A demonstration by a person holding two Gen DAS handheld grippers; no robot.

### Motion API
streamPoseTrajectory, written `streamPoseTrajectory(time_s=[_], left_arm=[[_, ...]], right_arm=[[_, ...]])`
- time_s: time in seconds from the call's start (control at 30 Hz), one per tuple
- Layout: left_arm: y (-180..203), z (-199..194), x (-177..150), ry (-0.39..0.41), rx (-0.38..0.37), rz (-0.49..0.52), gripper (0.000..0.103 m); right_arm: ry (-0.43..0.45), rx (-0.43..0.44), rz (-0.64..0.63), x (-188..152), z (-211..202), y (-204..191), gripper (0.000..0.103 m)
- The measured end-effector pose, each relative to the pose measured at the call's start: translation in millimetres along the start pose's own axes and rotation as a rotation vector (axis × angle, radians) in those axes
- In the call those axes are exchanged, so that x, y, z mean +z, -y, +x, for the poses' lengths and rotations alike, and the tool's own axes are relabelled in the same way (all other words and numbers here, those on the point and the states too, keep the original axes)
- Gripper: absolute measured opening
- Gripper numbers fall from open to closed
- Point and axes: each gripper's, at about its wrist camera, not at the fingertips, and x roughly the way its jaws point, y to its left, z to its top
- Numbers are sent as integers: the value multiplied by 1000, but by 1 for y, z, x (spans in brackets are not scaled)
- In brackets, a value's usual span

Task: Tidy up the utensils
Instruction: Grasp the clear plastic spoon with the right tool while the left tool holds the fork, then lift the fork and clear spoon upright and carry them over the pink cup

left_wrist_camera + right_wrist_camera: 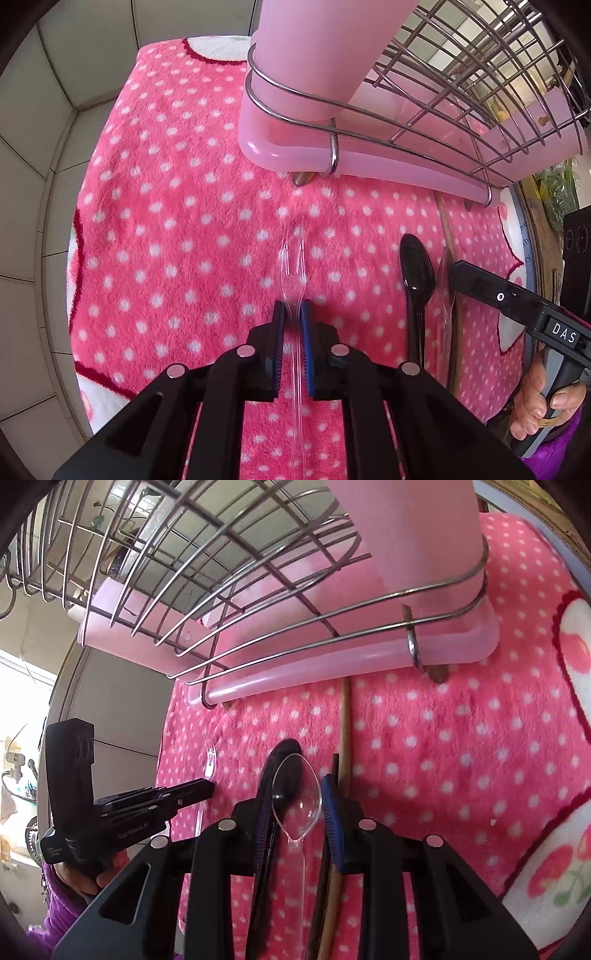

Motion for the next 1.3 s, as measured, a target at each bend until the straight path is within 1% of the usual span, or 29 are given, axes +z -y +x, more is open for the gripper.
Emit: streamPoseTrajectory(time_s=[0.07, 0.1, 0.2, 0.27, 0.33, 0.43, 0.5, 0.6, 0.67, 0.93, 1.13, 1.3], left_arm=[[0, 0, 0, 2, -2, 2, 8], [-1, -1, 0, 2, -2, 2, 8], [0, -1, 0, 6, 3, 8, 7], [-1, -2, -1, 17, 0, 14, 7], [-1, -4, -3, 36, 4, 26, 6], [-2, -12, -8, 68, 1, 18, 6], [-5, -19, -11, 95, -15, 12, 6], [-8, -38, -17, 154, -56, 6, 5], [-11, -53, -21, 208, -78, 3, 5], [-7, -111, -40, 435, -104, 14, 5], [-5, -151, -55, 580, -130, 9, 5], [-1, -186, -57, 683, -141, 17, 5]], right_arm=[[-19, -2, -6, 1, 6, -1, 13], [-27, 2, -5, 1, 11, -1, 11], [-25, 21, 5, 1, 17, 0, 11], [-17, 22, -2, 0, 16, -2, 6], [4, 11, -18, 0, 9, 0, 3], [28, 16, -29, -3, 2, -4, 3], [45, 14, -31, -6, -3, -5, 3], [75, 27, -38, -10, -16, -8, 3], [107, 21, -59, -14, -25, -14, 3], [241, -41, -110, -30, -66, -27, 3], [354, -70, -150, -42, -107, -38, 3], [454, -69, -175, -42, -138, -52, 3]])
